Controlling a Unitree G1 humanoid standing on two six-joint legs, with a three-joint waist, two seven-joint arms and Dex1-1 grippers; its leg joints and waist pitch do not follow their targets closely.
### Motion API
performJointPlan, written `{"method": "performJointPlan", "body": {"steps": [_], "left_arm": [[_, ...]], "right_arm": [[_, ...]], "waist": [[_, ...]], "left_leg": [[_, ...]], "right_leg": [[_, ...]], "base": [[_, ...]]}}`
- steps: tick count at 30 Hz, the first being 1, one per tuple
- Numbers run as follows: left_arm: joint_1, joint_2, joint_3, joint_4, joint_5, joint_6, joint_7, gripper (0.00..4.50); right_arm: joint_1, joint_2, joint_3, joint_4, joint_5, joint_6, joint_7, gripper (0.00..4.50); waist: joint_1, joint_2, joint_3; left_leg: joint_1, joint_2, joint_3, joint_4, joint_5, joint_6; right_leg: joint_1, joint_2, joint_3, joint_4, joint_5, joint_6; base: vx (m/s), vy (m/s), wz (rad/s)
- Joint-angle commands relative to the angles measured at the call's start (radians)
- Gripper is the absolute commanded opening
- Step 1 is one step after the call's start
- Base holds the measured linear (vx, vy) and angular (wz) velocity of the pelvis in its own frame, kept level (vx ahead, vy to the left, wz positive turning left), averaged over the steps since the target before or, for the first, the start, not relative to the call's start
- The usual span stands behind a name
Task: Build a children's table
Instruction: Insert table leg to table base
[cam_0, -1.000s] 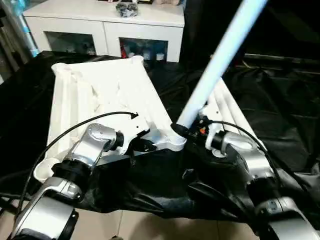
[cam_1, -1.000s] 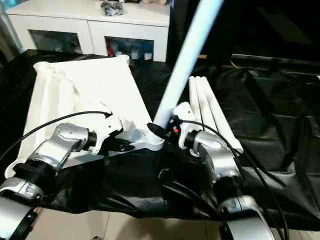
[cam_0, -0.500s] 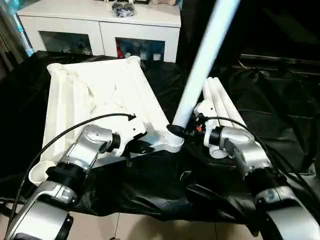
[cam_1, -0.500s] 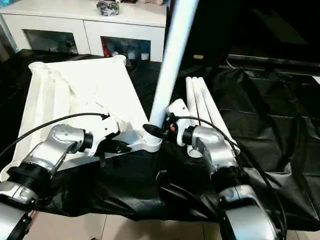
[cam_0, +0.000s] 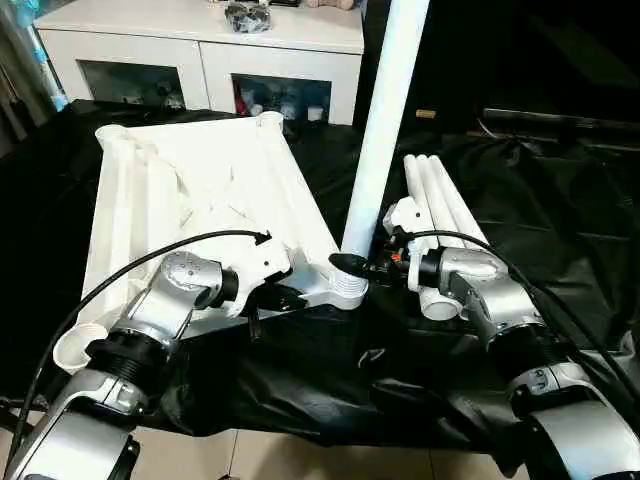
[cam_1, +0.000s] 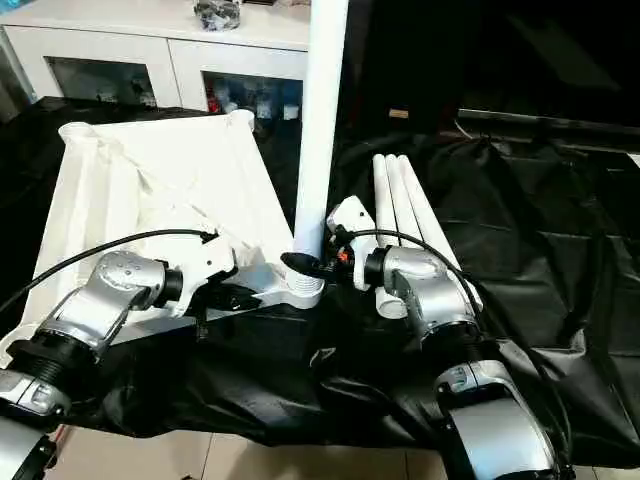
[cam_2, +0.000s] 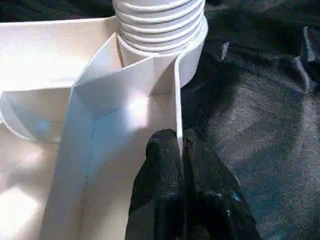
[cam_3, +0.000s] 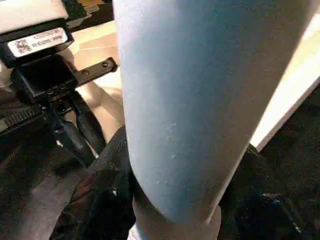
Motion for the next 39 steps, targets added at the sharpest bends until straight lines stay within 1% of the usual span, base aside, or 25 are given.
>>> {"method": "performJointPlan", "body": {"steps": [1, 7, 11, 15, 16, 17, 19, 21, 22, 23, 24, 25, 27, 28, 29, 30, 31, 32, 33, 34, 35, 36, 37, 38, 39], "left_arm": [[0.007, -0.024, -0.042, -0.069, -0.035, -0.052, -0.095, 0.00], [0.022, 0.001, -0.048, -0.112, -0.058, -0.065, -0.157, 0.00], [0.024, 0.019, -0.046, -0.131, -0.069, -0.071, -0.190, 0.00], [0.015, 0.022, -0.038, -0.119, -0.059, -0.065, -0.182, 0.00], [0.011, 0.020, -0.032, -0.113, -0.058, -0.058, -0.174, 0.00], [0.007, 0.016, -0.023, -0.106, -0.056, -0.050, -0.161, 0.00], [0.004, 0.015, -0.020, -0.102, -0.054, -0.047, -0.155, 0.00], [-0.003, 0.010, -0.014, -0.091, -0.047, -0.037, -0.136, 0.00], [-0.013, 0.002, -0.006, -0.078, -0.042, -0.027, -0.111, 0.00], [-0.032, -0.018, 0.013, -0.058, -0.042, 0.004, -0.061, 0.00], [-0.038, -0.025, 0.018, -0.054, -0.042, 0.014, -0.045, 0.00], [-0.039, -0.026, 0.019, -0.054, -0.041, 0.017, -0.042, 0.00], [-0.059, -0.052, 0.027, -0.045, -0.025, 0.070, 0.024, 0.00], [-0.072, -0.068, 0.034, -0.034, -0.016, 0.094, 0.065, 0.00], [-0.096, -0.102, 0.049, -0.013, 0.000, 0.133, 0.148, 0.00], [-0.100, -0.107, 0.051, -0.009, 0.002, 0.140, 0.162, 0.00], [-0.107, -0.117, 0.055, -0.004, 0.007, 0.151, 0.185, 0.00], [-0.108, -0.119, 0.055, -0.003, 0.008, 0.154, 0.189, 0.00], [-0.137, -0.171, 0.069, 0.012, 0.024, 0.220, 0.288, 0.00], [-0.148, -0.194, 0.072, 0.022, 0.032, 0.231, 0.326, 0.00], [-0.156, -0.210, 0.071, 0.028, 0.039, 0.234, 0.353, 0.00], [-0.159, -0.216, 0.069, 0.031, 0.042, 0.231, 0.364, 0.00], [-0.158, -0.218, 0.064, 0.032, 0.049, 0.215, 0.375, 0.00], [-0.154, -0.215, 0.056, 0.031, 0.058, 0.197, 0.376, 0.00], [-0.131, -0.195, 0.034, 0.009, 0.076, 0.147, 0.360, 0.00]], "right_arm": [[0.069, 0.004, 0.079, 0.058, -0.044, 0.040, 0.047, 1.87], [0.105, -0.022, 0.096, 0.008, -0.029, 0.031, 0.139, 1.87], [0.129, -0.037, 0.107, -0.023, -0.034, 0.008, 0.174, 1.87], [0.139, -0.036, 0.101, -0.035, -0.034, 0.009, 0.178, 1.87], [0.138, -0.033, 0.097, -0.032, -0.033, 0.009, 0.171, 1.87], [0.137, -0.027, 0.087, -0.027, -0.036, 0.009, 0.156, 1.87], [0.135, -0.023, 0.080, -0.022, -0.035, 0.014, 0.146, 1.87], [0.131, -0.016, 0.070, -0.010, -0.034, 0.017, 0.125, 1.87], [0.122, -0.003, 0.053, 0.013, -0.035, 0.014, 0.078, 1.87], [0.100, 0.025, 0.020, 0.069, -0.046, -0.008, -0.038, 1.87], [0.091, 0.035, 0.010, 0.090, -0.051, -0.013, -0.082, 1.87], [0.089, 0.036, 0.009, 0.093, -0.052, -0.013, -0.089, 1.87], [0.060, 0.068, -0.010, 0.149, -0.071, -0.022, -0.218, 1.87], [0.047, 0.084, -0.019, 0.169, -0.072, -0.018, -0.268, 1.87], [0.025, 0.111, -0.039, 0.204, -0.069, -0.007, -0.356, 1.87], [0.021, 0.116, -0.042, 0.210, -0.068, -0.005, -0.370, 1.87], [0.015, 0.123, -0.048, 0.219, -0.067, -0.002, -0.395, 1.87], [0.014, 0.124, -0.049, 0.221, -0.067, -0.002, -0.398, 1.87], [-0.011, 0.157, -0.072, 0.263, -0.065, -0.006, -0.497, 1.87], [-0.021, 0.171, -0.084, 0.279, -0.061, -0.011, -0.535, 1.87], [-0.029, 0.183, -0.095, 0.292, -0.056, -0.016, -0.564, 1.87], [-0.033, 0.188, -0.101, 0.299, -0.052, -0.022, -0.575, 1.87], [-0.033, 0.193, -0.111, 0.298, -0.042, -0.033, -0.578, 1.87], [-0.032, 0.196, -0.119, 0.294, -0.033, -0.042, -0.575, 1.87], [-0.032, 0.199, -0.146, 0.281, 0.000, -0.065, -0.558, 1.87]], "waist": [[0.004, 0.006, -0.045], [0.011, 0.004, -0.045], [0.018, 0.005, -0.043], [0.020, 0.005, -0.043], [0.021, 0.010, -0.043], [0.020, 0.008, -0.043], [0.021, 0.010, -0.043], [0.019, 0.008, -0.043], [0.019, 0.008, -0.042], [0.014, 0.009, -0.039], [0.014, 0.008, -0.036], [0.012, 0.008, -0.035], [0.006, 0.010, -0.033], [0.002, 0.009, -0.033], [0.002, 0.009, -0.032], [0.001, 0.009, -0.032], [0.005, 0.009, -0.032], [0.006, 0.009, -0.031], [0.003, 0.007, -0.030], [0.007, 0.011, -0.034], [0.007, 0.008, -0.036], [0.008, 0.008, -0.037], [0.008, 0.006, -0.040], [0.009, 0.008, -0.042], [0.010, 0.007, -0.042]], "left_leg": [[0.012, 0.029, -0.006, -0.068, -0.314, 0.017], [0.014, 0.032, -0.006, -0.071, -0.324, 0.019], [0.017, 0.033, -0.008, -0.074, -0.350, 0.008], [0.018, 0.032, -0.009, -0.075, -0.361, 0.002], [0.018, 0.032, -0.010, -0.076, -0.364, -0.001], [0.018, 0.032, -0.010, -0.076, -0.365, -0.003], [0.018, 0.032, -0.010, -0.076, -0.365, -0.004], [0.017, 0.031, -0.009, -0.076, -0.368, -0.005], [0.018, 0.031, -0.010, -0.076, -0.375, -0.007], [0.021, 0.029, -0.010, -0.076, -0.394, -0.019], [0.025, 0.025, -0.014, -0.075, -0.422, -0.027], [0.026, 0.026, -0.016, -0.076, -0.433, -0.030], [0.027, 0.026, -0.021, -0.076, -0.454, -0.039], [0.027, 0.025, -0.022, -0.076, -0.459, -0.041], [0.035, 0.024, -0.020, -0.072, -0.470, -0.037], [0.037, 0.023, -0.018, -0.069, -0.471, -0.036], [0.041, 0.023, -0.018, -0.068, -0.466, -0.035], [0.039, 0.022, -0.018, -0.068, -0.464, -0.031], [0.030, 0.025, -0.018, -0.073, -0.457, -0.026], [0.032, 0.026, -0.019, -0.074, -0.445, -0.036], [0.031, 0.026, -0.018, -0.073, -0.441, -0.033], [0.026, 0.026, -0.018, -0.075, -0.428, -0.030], [0.015, 0.026, -0.017, -0.078, -0.395, -0.021], [0.014, 0.026, -0.015, -0.078, -0.382, -0.015], [0.013, 0.025, -0.011, -0.075, -0.366, -0.005]], "right_leg": [[0.032, -0.077, 0.049, -0.087, -0.313, -0.193], [0.031, -0.076, 0.049, -0.087, -0.307, -0.193], [0.029, -0.077, 0.049, -0.089, -0.343, -0.184], [0.026, -0.077, 0.050, -0.091, -0.358, -0.180], [0.027, -0.077, 0.050, -0.091, -0.358, -0.180], [0.027, -0.077, 0.050, -0.091, -0.353, -0.181], [0.027, -0.077, 0.050, -0.091, -0.347, -0.183], [0.027, -0.077, 0.050, -0.092, -0.352, -0.183], [0.025, -0.077, 0.050, -0.093, -0.367, -0.181], [0.019, -0.078, 0.049, -0.094, -0.401, -0.179], [0.019, -0.081, 0.046, -0.103, -0.477, -0.159], [0.017, -0.083, 0.045, -0.106, -0.509, -0.149], [0.014, -0.085, 0.042, -0.112, -0.566, -0.128], [0.013, -0.086, 0.041, -0.115, -0.583, -0.120], [0.005, -0.085, 0.042, -0.121, -0.596, -0.118], [0.002, -0.084, 0.043, -0.122, -0.601, -0.118], [0.000, -0.084, 0.042, -0.124, -0.601, -0.118], [0.001, -0.083, 0.041, -0.125, -0.601, -0.115], [0.006, -0.083, 0.042, -0.122, -0.585, -0.116], [0.008, -0.082, 0.042, -0.119, -0.555, -0.120], [0.009, -0.081, 0.042, -0.115, -0.519, -0.130], [0.013, -0.082, 0.042, -0.114, -0.498, -0.133], [0.021, -0.081, 0.043, -0.108, -0.441, -0.139], [0.023, -0.081, 0.044, -0.108, -0.414, -0.142], [0.021, -0.080, 0.046, -0.107, -0.376, -0.152]], "base": [[0.000, 0.000, 0.00], [0.000, 0.000, 0.00], [0.000, 0.000, 0.00], [0.000, 0.000, 0.00], [0.000, 0.000, 0.00], [0.000, 0.000, 0.00], [0.000, 0.000, 0.00], [0.000, 0.000, 0.00], [0.000, 0.000, 0.00], [0.000, 0.000, 0.00], [0.000, 0.000, 0.00], [0.000, 0.000, 0.00], [0.000, 0.000, 0.00], [0.000, 0.000, 0.00], [0.000, 0.000, 0.00], [0.000, 0.000, 0.00], [0.000, 0.000, 0.00], [0.000, 0.000, 0.00], [0.000, 0.000, 0.00], [0.000, 0.000, 0.00], [0.000, 0.000, 0.00], [0.000, 0.000, 0.00], [0.000, 0.000, 0.00], [0.000, 0.000, 0.00], [0.000, 0.000, 0.00]]}}
